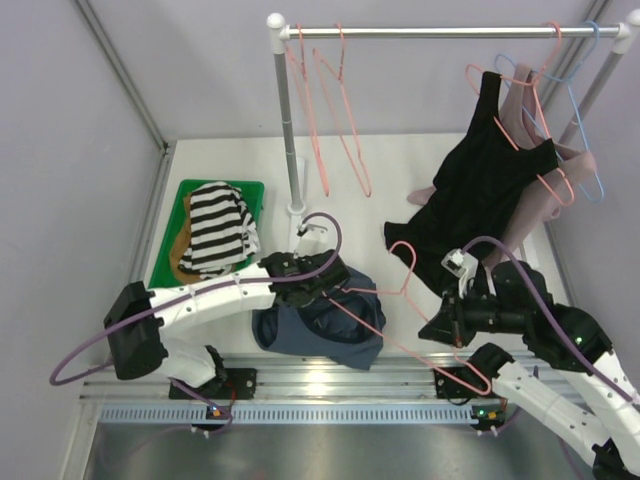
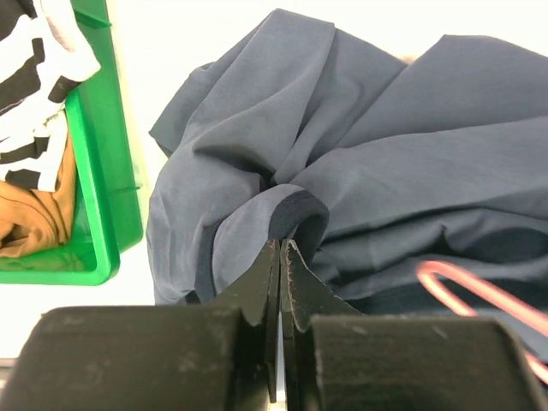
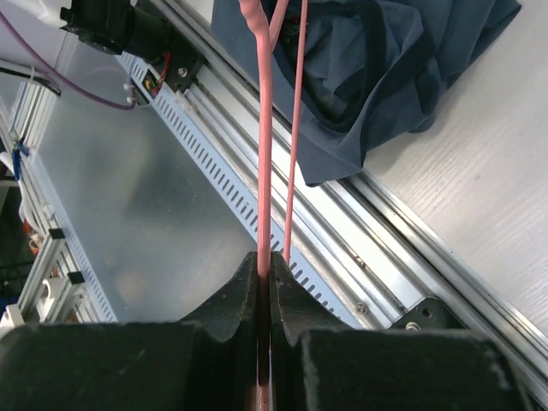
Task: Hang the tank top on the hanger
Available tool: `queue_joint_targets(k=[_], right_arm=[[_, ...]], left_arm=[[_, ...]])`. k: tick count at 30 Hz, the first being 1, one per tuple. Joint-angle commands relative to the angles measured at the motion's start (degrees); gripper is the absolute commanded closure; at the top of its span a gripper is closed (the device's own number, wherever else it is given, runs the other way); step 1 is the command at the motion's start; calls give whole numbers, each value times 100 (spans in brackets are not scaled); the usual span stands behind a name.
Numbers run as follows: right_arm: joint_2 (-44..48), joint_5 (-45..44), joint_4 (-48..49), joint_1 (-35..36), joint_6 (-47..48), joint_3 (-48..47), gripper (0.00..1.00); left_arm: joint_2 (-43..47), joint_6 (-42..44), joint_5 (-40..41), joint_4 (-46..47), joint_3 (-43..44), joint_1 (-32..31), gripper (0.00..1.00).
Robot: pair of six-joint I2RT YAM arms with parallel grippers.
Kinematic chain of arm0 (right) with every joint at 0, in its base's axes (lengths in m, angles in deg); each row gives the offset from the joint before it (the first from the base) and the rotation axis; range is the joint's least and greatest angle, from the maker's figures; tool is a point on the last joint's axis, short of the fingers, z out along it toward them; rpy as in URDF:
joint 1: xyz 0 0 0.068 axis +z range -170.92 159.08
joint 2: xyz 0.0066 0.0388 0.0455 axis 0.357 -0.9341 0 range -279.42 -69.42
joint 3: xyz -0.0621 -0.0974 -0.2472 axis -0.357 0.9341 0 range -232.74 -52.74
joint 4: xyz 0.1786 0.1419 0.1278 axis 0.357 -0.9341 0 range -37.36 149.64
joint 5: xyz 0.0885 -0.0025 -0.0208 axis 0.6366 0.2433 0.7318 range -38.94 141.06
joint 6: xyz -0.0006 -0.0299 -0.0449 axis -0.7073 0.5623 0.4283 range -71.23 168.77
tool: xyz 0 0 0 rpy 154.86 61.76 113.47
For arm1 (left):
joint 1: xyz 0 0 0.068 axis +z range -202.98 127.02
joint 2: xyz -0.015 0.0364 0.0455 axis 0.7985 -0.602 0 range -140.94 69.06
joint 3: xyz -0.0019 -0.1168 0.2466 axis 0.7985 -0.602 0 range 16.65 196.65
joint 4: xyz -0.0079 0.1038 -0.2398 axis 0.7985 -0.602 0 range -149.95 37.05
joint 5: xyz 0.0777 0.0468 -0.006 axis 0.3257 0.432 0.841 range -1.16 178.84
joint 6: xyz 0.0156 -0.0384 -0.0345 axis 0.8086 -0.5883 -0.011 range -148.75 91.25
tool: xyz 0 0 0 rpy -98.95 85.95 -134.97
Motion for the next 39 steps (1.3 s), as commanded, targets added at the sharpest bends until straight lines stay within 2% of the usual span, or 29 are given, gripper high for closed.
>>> queue_joint_targets(k=[1,27,35,39], right_arm=[[-72,483,767,74,-94,208,100],[-960,1485,3219,109,-297,1395,100],[-1654,1669,4432,565,-437,1738,100],[-1804,1521,4285,750,-244,1686,100]], left_arm=[[377,-12,-64,51,-74,3,100],[1291,-11,-759,-195,-188,-225,100],[1379,-239,-487,-590,-21,-462,100],[1292,-626,23,-1328,190,-454,100]])
